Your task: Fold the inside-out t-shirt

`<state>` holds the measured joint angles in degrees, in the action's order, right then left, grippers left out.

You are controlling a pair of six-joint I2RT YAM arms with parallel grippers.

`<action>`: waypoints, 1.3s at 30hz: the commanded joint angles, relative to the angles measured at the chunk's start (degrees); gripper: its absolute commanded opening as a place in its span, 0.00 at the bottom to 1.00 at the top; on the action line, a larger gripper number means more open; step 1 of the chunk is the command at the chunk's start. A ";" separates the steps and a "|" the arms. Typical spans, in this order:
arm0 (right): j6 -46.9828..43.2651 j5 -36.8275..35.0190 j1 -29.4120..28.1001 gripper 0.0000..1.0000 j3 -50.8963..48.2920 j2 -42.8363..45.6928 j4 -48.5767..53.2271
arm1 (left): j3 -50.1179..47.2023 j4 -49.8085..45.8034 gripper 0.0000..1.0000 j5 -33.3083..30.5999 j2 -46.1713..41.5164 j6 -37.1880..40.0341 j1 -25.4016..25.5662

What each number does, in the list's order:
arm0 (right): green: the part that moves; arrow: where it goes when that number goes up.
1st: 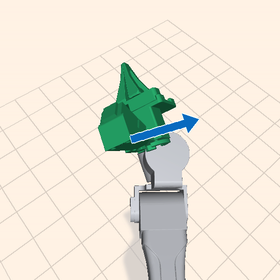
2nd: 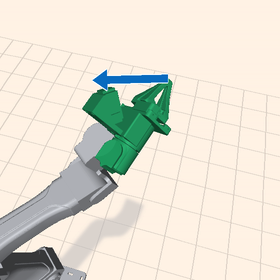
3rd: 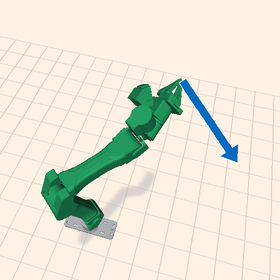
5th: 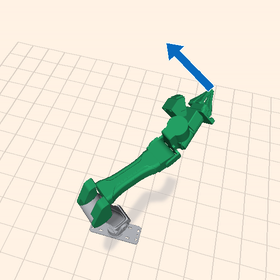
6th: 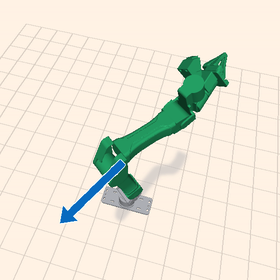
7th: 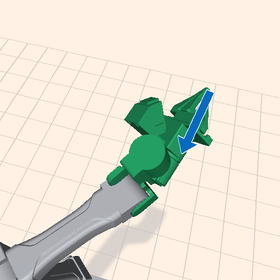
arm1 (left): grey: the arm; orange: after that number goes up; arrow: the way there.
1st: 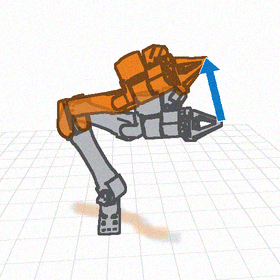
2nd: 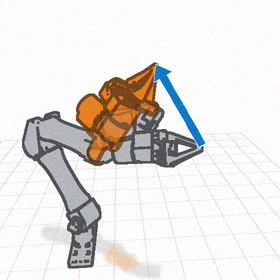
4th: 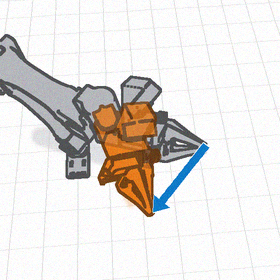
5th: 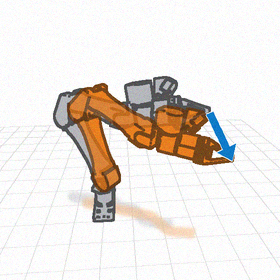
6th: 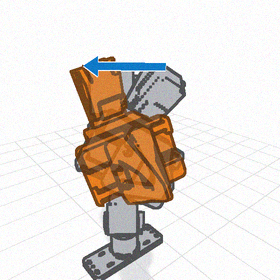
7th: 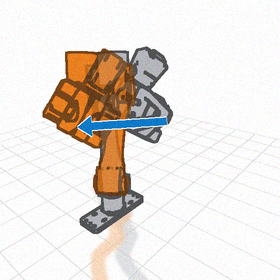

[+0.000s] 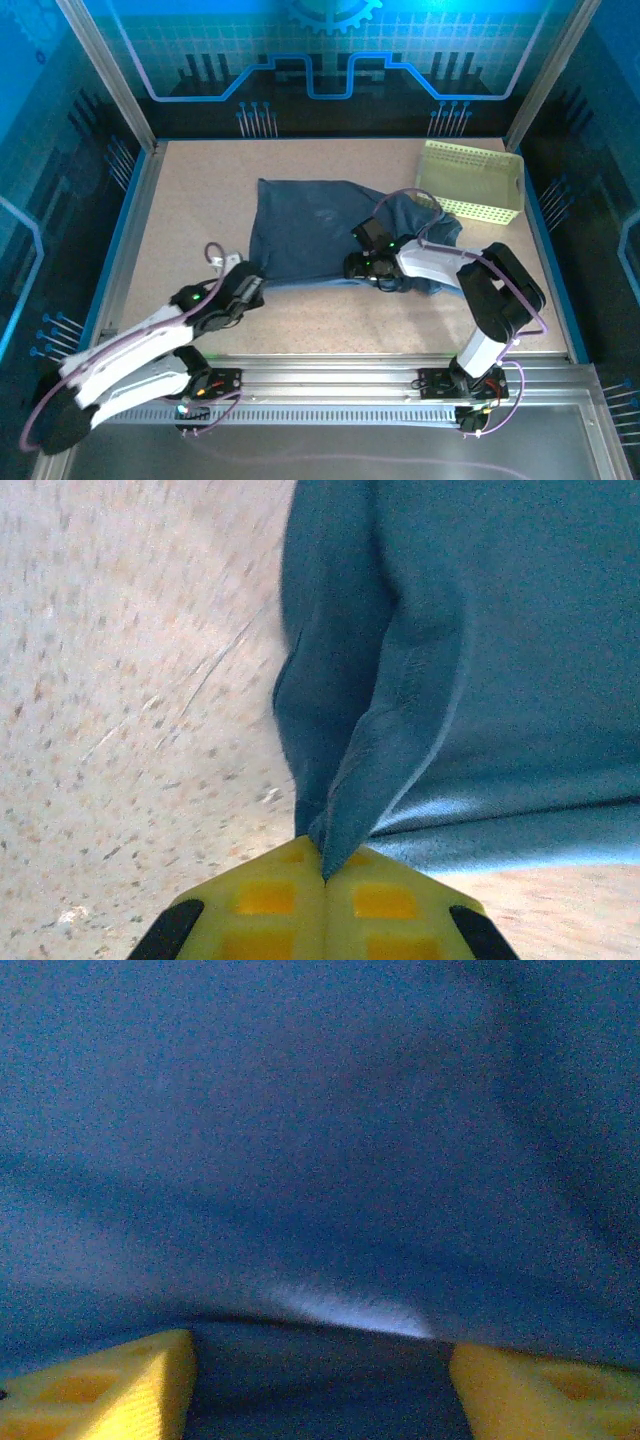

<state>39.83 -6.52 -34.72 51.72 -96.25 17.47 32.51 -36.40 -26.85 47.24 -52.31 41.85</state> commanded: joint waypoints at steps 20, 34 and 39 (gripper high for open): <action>-2.29 -0.68 3.58 0.71 -5.30 15.58 7.75 | -0.13 -1.48 0.50 -3.80 -7.60 6.36 -5.79; -9.85 -3.62 23.29 0.73 8.54 13.47 12.92 | 22.29 15.63 0.55 24.10 43.97 8.62 -12.08; -9.30 -0.06 27.84 0.72 10.27 7.75 10.26 | 15.70 18.03 0.56 23.14 43.60 7.24 -12.07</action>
<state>31.00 -8.56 -8.47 60.05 -85.27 27.86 51.07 -19.40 -5.45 91.70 -43.62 29.67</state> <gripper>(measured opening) 0.727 0.557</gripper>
